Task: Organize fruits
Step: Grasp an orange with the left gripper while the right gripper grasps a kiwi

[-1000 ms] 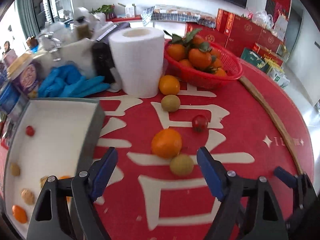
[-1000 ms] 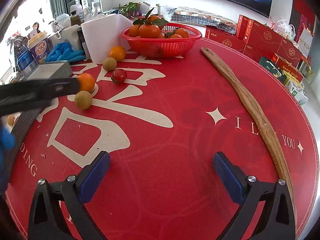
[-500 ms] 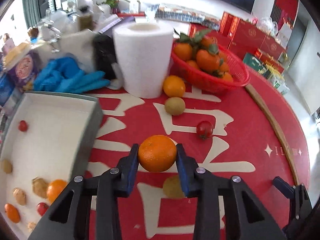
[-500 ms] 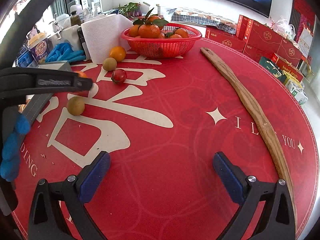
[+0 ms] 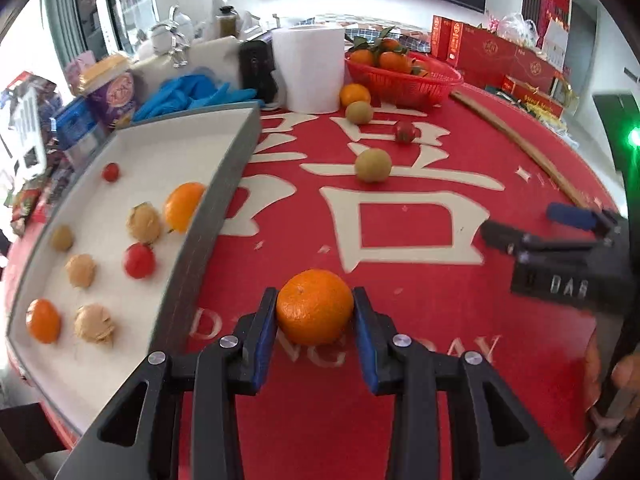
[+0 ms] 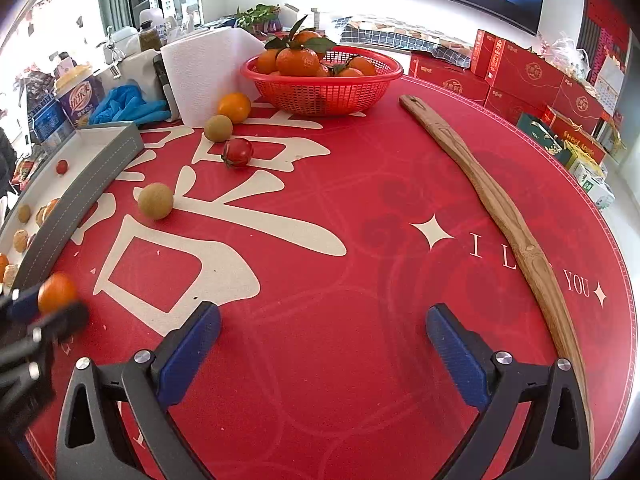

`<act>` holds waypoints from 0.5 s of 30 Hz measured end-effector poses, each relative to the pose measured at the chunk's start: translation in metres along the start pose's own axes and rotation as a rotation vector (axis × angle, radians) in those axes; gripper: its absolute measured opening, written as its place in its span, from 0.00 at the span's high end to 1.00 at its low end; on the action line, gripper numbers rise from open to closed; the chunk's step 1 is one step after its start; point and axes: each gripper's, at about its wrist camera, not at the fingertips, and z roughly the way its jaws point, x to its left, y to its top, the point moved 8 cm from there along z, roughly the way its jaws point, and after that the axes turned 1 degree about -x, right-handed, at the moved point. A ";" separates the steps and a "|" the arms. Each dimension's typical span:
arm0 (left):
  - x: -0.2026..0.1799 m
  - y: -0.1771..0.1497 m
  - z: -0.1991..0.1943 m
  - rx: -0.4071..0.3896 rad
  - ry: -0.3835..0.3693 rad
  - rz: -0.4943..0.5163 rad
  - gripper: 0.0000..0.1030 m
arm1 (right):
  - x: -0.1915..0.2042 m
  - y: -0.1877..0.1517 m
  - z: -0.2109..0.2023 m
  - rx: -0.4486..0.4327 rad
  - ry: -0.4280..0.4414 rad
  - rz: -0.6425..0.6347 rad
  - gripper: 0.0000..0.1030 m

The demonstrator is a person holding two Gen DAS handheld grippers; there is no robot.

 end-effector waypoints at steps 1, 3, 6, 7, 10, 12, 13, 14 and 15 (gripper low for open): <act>0.000 -0.001 0.001 -0.004 0.003 0.001 0.62 | 0.000 0.000 0.000 0.000 0.000 0.000 0.00; 0.002 -0.003 0.000 -0.012 -0.009 -0.017 0.62 | 0.001 0.001 0.001 0.001 0.002 -0.001 0.00; 0.003 -0.003 0.000 -0.019 -0.015 -0.035 0.62 | 0.015 0.007 0.005 0.004 0.024 -0.029 0.00; 0.002 -0.003 0.000 -0.021 -0.012 -0.033 0.62 | 0.023 0.010 0.008 0.005 0.037 -0.046 0.00; 0.002 -0.004 0.000 -0.026 -0.012 -0.035 0.62 | 0.049 0.022 0.015 0.003 0.080 -0.087 0.00; 0.003 -0.004 0.000 -0.025 -0.018 -0.042 0.61 | 0.069 0.031 0.020 -0.004 0.133 -0.108 0.00; 0.003 -0.004 0.000 -0.024 -0.020 -0.045 0.61 | 0.078 0.035 0.023 -0.006 0.150 -0.115 0.00; 0.003 -0.004 0.000 -0.025 -0.021 -0.045 0.61 | 0.085 0.038 0.025 -0.007 0.160 -0.121 0.00; 0.003 -0.004 0.000 -0.026 -0.021 -0.044 0.61 | 0.091 0.041 0.027 -0.009 0.164 -0.127 0.01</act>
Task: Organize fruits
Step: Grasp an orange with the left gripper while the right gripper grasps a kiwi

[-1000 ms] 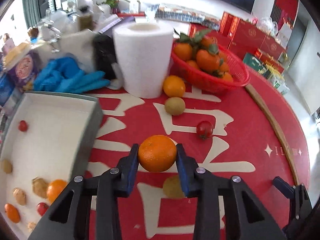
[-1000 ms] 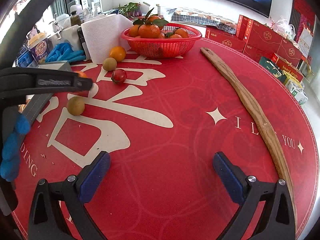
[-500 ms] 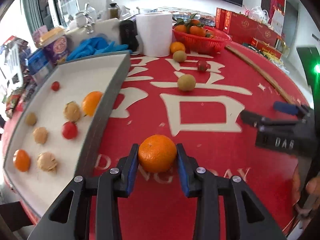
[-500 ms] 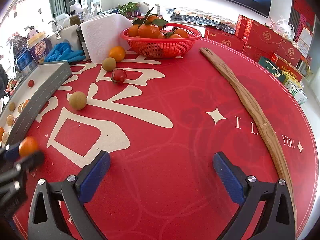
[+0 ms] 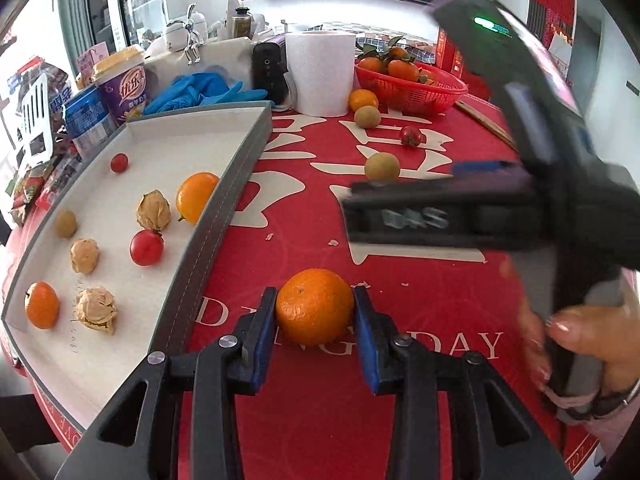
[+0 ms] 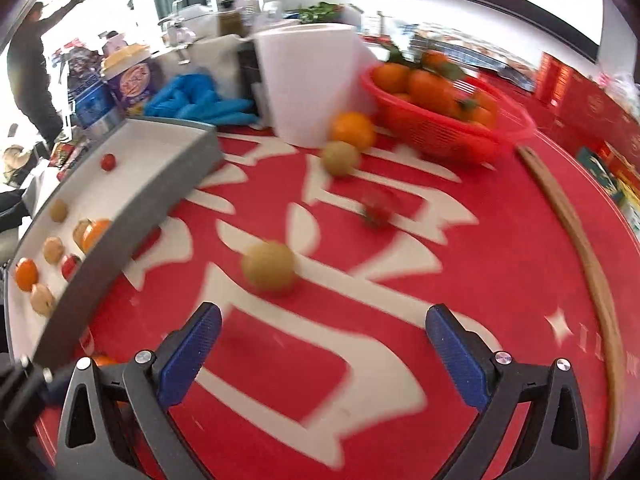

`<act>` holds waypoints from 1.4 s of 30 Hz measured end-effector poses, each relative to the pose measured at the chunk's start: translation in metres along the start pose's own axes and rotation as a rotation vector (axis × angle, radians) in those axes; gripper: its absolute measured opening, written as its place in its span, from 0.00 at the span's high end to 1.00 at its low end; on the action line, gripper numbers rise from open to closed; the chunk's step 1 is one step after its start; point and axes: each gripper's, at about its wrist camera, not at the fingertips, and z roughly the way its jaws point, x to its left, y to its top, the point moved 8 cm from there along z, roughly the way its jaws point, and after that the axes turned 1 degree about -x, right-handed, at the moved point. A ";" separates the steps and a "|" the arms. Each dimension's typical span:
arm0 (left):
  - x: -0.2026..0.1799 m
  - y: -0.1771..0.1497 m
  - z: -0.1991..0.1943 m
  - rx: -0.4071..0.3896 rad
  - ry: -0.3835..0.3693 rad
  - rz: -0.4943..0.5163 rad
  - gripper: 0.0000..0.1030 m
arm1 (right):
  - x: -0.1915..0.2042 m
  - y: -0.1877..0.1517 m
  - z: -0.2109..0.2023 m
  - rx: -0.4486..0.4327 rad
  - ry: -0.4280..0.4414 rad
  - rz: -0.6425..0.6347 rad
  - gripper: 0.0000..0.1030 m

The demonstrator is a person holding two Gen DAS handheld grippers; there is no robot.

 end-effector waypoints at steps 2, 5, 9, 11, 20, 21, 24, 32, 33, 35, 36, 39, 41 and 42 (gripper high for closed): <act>0.000 0.000 0.000 0.000 0.000 0.000 0.61 | 0.008 0.008 0.006 -0.007 -0.017 -0.017 0.14; 0.000 0.000 0.000 -0.002 -0.003 0.000 0.61 | 0.013 0.014 0.008 -0.025 -0.046 -0.032 0.39; 0.000 0.000 0.000 -0.005 -0.004 0.001 0.61 | 0.012 0.016 0.005 -0.041 -0.049 -0.028 0.72; 0.000 0.000 0.000 -0.007 -0.006 0.001 0.61 | 0.008 0.013 0.001 -0.041 -0.041 -0.005 0.72; 0.000 0.000 0.000 -0.011 -0.009 0.004 0.61 | -0.024 -0.004 -0.020 -0.020 -0.021 0.078 0.72; 0.000 0.000 0.000 -0.011 -0.009 0.004 0.61 | -0.027 -0.006 -0.022 -0.017 -0.019 0.084 0.72; 0.000 0.000 0.000 -0.011 -0.009 0.005 0.61 | -0.033 -0.013 -0.025 -0.008 -0.017 0.101 0.72; 0.000 0.000 0.000 -0.011 -0.009 0.005 0.61 | -0.041 -0.022 -0.032 -0.002 -0.022 0.114 0.72; 0.000 0.000 0.000 -0.011 -0.009 0.005 0.61 | -0.041 -0.022 -0.031 -0.001 -0.021 0.116 0.72; 0.000 0.000 0.000 -0.012 -0.009 0.004 0.61 | -0.042 -0.023 -0.032 -0.002 -0.022 0.119 0.72; 0.000 0.000 0.000 -0.013 -0.009 0.005 0.61 | -0.042 -0.024 -0.032 -0.002 -0.023 0.119 0.72; 0.000 0.000 0.000 -0.013 -0.010 0.006 0.61 | -0.041 -0.025 -0.033 -0.004 -0.026 0.117 0.72; -0.001 0.000 0.000 -0.013 -0.012 0.008 0.61 | -0.041 -0.025 -0.034 -0.003 -0.026 0.117 0.72; -0.001 0.000 0.000 -0.013 -0.014 0.009 0.61 | -0.041 -0.026 -0.034 -0.002 -0.026 0.119 0.72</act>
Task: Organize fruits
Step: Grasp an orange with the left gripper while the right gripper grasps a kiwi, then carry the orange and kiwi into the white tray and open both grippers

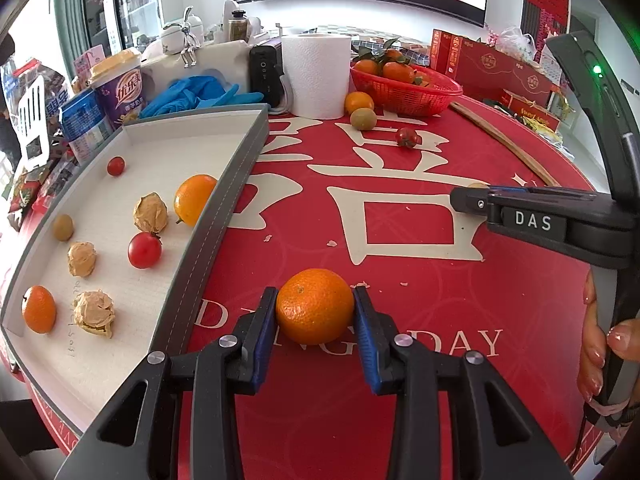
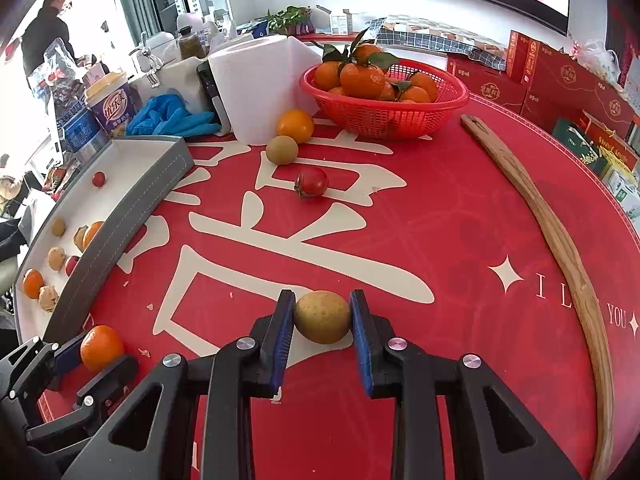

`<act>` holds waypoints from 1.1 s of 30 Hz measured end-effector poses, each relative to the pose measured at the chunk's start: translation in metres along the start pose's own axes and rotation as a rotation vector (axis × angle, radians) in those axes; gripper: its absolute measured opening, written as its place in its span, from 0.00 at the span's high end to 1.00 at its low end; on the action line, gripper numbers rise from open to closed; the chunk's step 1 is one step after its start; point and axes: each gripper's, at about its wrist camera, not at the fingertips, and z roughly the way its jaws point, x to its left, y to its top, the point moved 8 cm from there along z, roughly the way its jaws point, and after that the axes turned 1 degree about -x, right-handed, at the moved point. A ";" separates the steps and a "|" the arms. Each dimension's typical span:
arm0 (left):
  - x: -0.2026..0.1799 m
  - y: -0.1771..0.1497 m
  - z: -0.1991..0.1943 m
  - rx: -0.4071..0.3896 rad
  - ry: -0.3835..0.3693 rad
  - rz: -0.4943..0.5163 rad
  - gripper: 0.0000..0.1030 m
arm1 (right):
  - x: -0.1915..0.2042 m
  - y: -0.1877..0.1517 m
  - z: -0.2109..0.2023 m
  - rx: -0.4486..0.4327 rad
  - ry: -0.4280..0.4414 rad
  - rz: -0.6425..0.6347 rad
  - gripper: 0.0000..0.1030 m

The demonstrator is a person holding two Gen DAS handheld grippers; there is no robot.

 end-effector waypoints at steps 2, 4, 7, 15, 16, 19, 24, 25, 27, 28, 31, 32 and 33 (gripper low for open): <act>-0.001 0.000 0.000 0.000 -0.004 0.001 0.61 | -0.001 0.000 0.000 0.003 0.000 0.001 0.72; -0.001 -0.001 -0.001 0.003 -0.010 0.001 0.61 | -0.001 0.000 -0.001 0.005 -0.004 0.001 0.72; 0.001 -0.001 -0.002 0.005 -0.023 0.000 0.61 | 0.000 0.001 -0.003 0.007 0.001 0.007 0.72; 0.009 0.004 -0.014 -0.031 -0.049 -0.017 0.61 | 0.014 0.006 -0.005 0.014 0.001 -0.013 0.72; 0.011 0.006 -0.017 -0.038 -0.051 -0.020 0.61 | 0.017 0.006 -0.005 0.015 0.004 -0.019 0.72; 0.019 0.012 -0.023 -0.061 -0.050 -0.030 0.61 | 0.028 0.009 -0.006 0.015 0.009 -0.035 0.72; 0.042 0.025 -0.034 -0.104 -0.033 -0.068 0.61 | 0.050 0.018 -0.008 0.013 0.028 -0.066 0.72; 0.048 0.027 -0.036 -0.113 -0.027 -0.078 0.61 | 0.053 0.020 -0.009 0.012 0.033 -0.069 0.72; 0.063 0.033 -0.039 -0.129 -0.011 -0.103 0.61 | 0.062 0.025 -0.010 0.011 0.046 -0.076 0.72; 0.071 0.035 -0.039 -0.135 -0.001 -0.116 0.61 | 0.066 0.026 -0.011 0.011 0.052 -0.079 0.72; 0.099 0.039 -0.038 -0.144 0.038 -0.160 0.61 | 0.083 0.033 -0.012 0.008 0.075 -0.093 0.72; 0.106 0.040 -0.037 -0.146 0.049 -0.171 0.61 | 0.088 0.035 -0.012 0.006 0.080 -0.101 0.72; 0.115 0.040 -0.036 -0.147 0.065 -0.184 0.61 | 0.095 0.037 -0.013 0.004 0.085 -0.110 0.72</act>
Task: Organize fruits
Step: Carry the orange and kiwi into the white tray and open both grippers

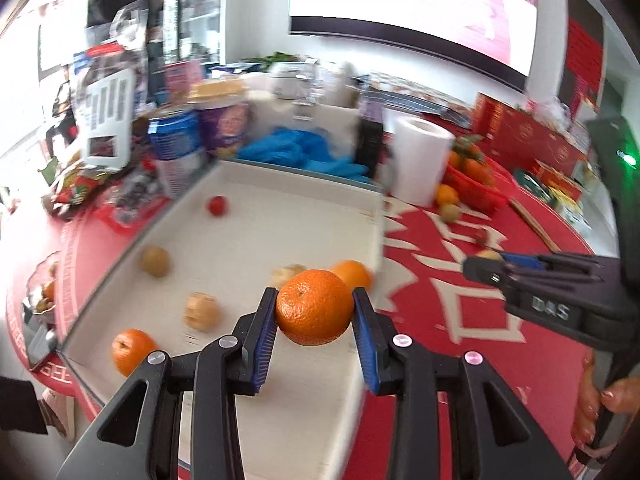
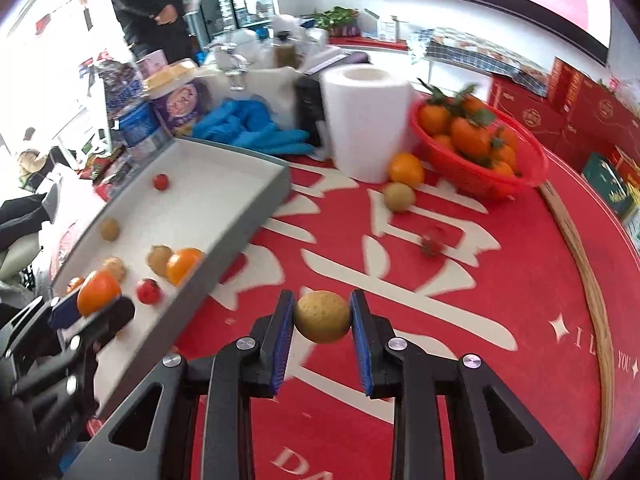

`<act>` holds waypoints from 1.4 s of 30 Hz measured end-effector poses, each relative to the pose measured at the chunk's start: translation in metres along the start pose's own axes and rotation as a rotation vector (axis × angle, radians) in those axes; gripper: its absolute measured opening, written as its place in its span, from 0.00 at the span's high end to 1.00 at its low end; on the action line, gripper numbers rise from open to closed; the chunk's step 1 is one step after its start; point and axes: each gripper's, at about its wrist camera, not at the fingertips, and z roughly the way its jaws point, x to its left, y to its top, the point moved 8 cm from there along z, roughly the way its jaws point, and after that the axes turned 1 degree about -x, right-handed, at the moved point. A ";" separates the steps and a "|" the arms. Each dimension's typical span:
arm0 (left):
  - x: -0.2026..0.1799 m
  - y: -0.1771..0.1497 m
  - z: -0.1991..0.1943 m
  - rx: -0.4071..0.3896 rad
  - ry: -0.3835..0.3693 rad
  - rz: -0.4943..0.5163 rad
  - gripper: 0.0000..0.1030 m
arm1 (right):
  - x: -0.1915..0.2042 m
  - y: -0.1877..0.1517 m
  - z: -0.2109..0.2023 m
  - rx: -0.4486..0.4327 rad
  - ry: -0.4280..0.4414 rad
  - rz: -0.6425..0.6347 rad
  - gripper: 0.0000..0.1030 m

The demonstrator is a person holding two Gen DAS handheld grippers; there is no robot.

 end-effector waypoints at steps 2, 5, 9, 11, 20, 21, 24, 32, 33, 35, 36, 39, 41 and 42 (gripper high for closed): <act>0.015 0.001 0.004 -0.003 0.039 -0.018 0.61 | 0.013 0.004 0.001 0.004 0.010 -0.024 0.72; 0.033 -0.001 0.010 0.010 0.073 -0.044 0.61 | 0.036 0.011 0.007 0.007 0.031 -0.053 0.72; 0.048 -0.006 0.016 0.026 0.094 -0.063 0.61 | 0.062 0.018 0.014 0.012 0.061 -0.090 0.72; 0.051 -0.009 0.017 0.032 0.100 -0.069 0.61 | 0.074 0.020 0.017 0.013 0.075 -0.105 0.72; 0.060 -0.019 0.026 0.061 0.110 -0.088 0.61 | 0.109 0.028 0.028 0.030 0.124 -0.133 0.72; 0.061 -0.021 0.028 0.065 0.110 -0.088 0.61 | 0.111 0.029 0.029 0.033 0.131 -0.128 0.72; 0.061 -0.023 0.029 0.071 0.111 -0.087 0.61 | 0.117 0.034 0.034 0.046 0.157 -0.110 0.72; 0.058 -0.030 0.033 0.090 0.105 -0.079 0.54 | 0.131 0.032 0.045 0.079 0.186 -0.125 0.72; 0.057 -0.029 0.032 0.088 0.105 -0.077 0.50 | 0.132 0.031 0.046 0.083 0.191 -0.128 0.71; 0.056 -0.028 0.030 0.075 0.108 -0.078 0.24 | 0.133 0.031 0.046 0.086 0.198 -0.132 0.71; 0.056 -0.027 0.028 0.064 0.108 -0.078 0.20 | 0.133 0.031 0.046 0.088 0.200 -0.132 0.71; 0.054 -0.024 0.025 0.052 0.118 -0.065 0.19 | 0.132 0.033 0.045 0.083 0.202 -0.129 0.38; 0.053 -0.023 0.024 0.051 0.118 -0.062 0.17 | 0.128 0.037 0.039 0.049 0.201 -0.116 0.01; 0.054 -0.023 0.023 0.050 0.119 -0.069 0.17 | 0.126 0.040 0.035 0.023 0.196 -0.109 0.01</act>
